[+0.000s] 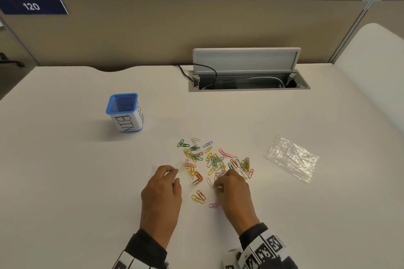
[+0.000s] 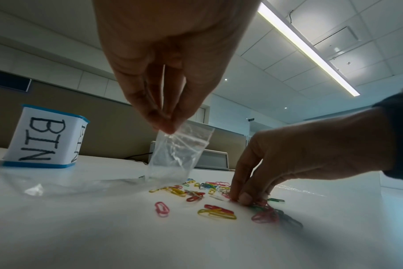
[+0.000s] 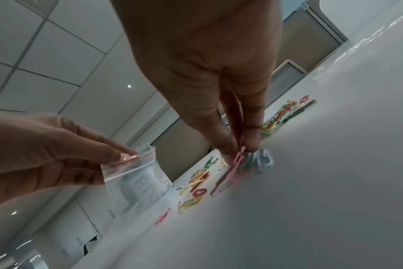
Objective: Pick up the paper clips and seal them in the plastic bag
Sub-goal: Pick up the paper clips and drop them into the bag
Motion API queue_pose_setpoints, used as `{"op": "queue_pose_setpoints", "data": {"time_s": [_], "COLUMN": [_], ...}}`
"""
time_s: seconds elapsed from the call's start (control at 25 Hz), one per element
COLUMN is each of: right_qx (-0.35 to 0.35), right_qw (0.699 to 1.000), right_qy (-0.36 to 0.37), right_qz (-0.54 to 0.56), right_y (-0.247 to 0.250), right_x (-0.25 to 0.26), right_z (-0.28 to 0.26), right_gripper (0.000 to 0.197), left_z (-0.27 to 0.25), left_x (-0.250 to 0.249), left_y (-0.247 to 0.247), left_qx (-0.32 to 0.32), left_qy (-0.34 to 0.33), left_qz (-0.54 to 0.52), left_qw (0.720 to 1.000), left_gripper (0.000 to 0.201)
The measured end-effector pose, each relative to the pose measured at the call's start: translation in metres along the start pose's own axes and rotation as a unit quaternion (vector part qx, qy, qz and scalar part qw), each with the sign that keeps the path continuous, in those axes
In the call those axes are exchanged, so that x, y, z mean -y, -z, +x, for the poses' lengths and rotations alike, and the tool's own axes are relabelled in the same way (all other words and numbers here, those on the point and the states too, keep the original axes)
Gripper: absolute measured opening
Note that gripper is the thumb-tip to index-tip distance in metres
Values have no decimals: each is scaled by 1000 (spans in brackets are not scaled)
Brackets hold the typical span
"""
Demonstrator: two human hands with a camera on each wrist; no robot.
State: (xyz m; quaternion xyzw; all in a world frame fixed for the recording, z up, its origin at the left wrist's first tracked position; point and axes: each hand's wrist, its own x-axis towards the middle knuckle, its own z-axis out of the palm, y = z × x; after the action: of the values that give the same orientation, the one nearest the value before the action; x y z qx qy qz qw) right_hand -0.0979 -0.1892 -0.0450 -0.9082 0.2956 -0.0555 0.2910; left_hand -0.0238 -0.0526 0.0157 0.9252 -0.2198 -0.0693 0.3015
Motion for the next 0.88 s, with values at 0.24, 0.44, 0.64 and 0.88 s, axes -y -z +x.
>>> {"op": "queue_pose_setpoints", "data": {"time_s": [0.24, 0.44, 0.64, 0.88], "right_qx": [7, -29, -21, -32], "right_qw": [999, 956, 839, 833], "right_qy": [-30, -125, -148, -80], "right_qz": [40, 265, 523, 546], "right_y": [3, 16, 41, 52], "right_x": [-10, -20, -8, 27], "right_z": [5, 8, 2, 1], "right_gripper": [16, 15, 16, 16], "left_z": [-5, -6, -9, -8], "left_x": [-3, -1, 3, 1], "left_y": [1, -5, -14, -17], "left_qx": [29, 42, 61, 71], "left_qy": [7, 4, -8, -10], "left_qz": [-14, -41, -55, -63], "left_qw": [999, 998, 997, 995], "left_gripper": [31, 31, 33, 33]}}
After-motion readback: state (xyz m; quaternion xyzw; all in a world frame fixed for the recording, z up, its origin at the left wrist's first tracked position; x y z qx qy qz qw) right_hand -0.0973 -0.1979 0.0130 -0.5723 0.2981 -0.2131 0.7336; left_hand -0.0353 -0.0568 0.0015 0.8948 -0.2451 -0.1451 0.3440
